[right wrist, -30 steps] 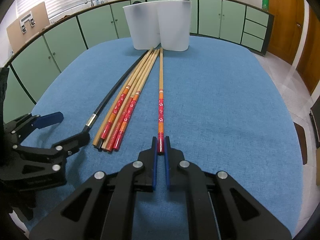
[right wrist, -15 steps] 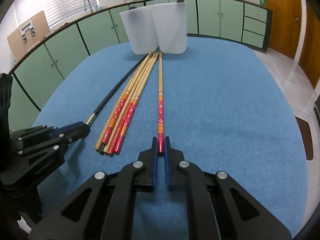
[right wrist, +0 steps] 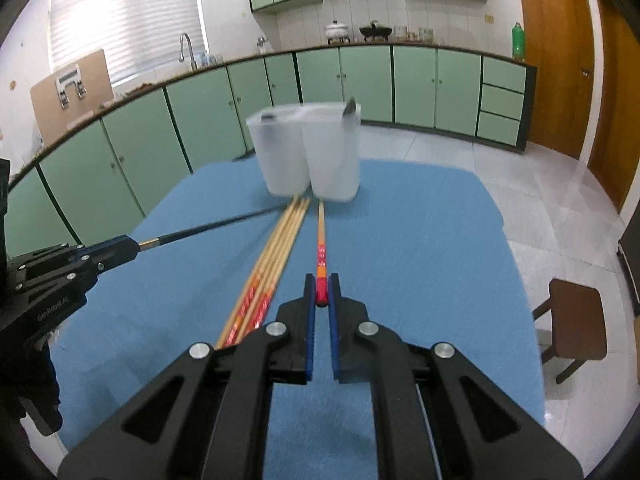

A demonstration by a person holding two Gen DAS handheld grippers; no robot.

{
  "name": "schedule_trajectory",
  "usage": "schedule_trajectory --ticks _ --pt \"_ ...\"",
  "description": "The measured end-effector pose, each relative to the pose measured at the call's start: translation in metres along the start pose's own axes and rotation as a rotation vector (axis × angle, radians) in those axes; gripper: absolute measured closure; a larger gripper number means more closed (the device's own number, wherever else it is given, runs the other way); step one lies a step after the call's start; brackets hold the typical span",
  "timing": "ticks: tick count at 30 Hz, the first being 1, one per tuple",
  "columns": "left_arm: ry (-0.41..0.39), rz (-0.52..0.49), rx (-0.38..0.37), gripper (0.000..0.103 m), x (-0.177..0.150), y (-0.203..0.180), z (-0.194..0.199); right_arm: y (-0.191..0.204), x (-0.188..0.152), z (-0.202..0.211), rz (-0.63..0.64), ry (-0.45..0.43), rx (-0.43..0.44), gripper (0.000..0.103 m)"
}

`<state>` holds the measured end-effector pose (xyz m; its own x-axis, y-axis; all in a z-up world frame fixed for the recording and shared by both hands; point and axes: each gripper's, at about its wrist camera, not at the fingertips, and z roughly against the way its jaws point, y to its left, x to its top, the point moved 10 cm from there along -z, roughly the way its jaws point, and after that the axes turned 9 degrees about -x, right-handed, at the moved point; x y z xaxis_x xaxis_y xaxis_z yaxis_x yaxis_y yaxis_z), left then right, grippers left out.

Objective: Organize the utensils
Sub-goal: 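Lift both chopsticks into the white holder compartments and open both tools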

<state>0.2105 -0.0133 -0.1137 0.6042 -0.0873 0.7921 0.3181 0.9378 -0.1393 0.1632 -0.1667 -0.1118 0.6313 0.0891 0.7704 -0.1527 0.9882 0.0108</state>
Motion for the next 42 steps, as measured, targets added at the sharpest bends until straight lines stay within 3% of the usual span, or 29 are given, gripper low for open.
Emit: schedule_trajectory --ticks 10,21,26,33,42 --pt "-0.120 -0.039 -0.054 0.097 0.069 -0.002 0.020 -0.011 0.073 0.033 0.007 -0.123 0.042 0.098" --pt "-0.153 -0.074 -0.093 0.097 0.117 0.000 0.008 -0.003 0.133 0.027 0.072 -0.132 0.088 0.098" --pt "-0.188 -0.103 -0.096 0.097 0.141 -0.002 0.011 -0.002 0.165 0.038 0.085 -0.178 0.112 0.098" --pt "-0.277 -0.178 -0.091 0.097 0.194 -0.013 0.024 -0.009 0.229 0.056 0.083 -0.279 0.126 0.098" --pt "-0.409 -0.193 -0.089 0.097 0.278 -0.017 0.017 -0.022 0.303 0.043 0.054 -0.383 0.076 0.098"
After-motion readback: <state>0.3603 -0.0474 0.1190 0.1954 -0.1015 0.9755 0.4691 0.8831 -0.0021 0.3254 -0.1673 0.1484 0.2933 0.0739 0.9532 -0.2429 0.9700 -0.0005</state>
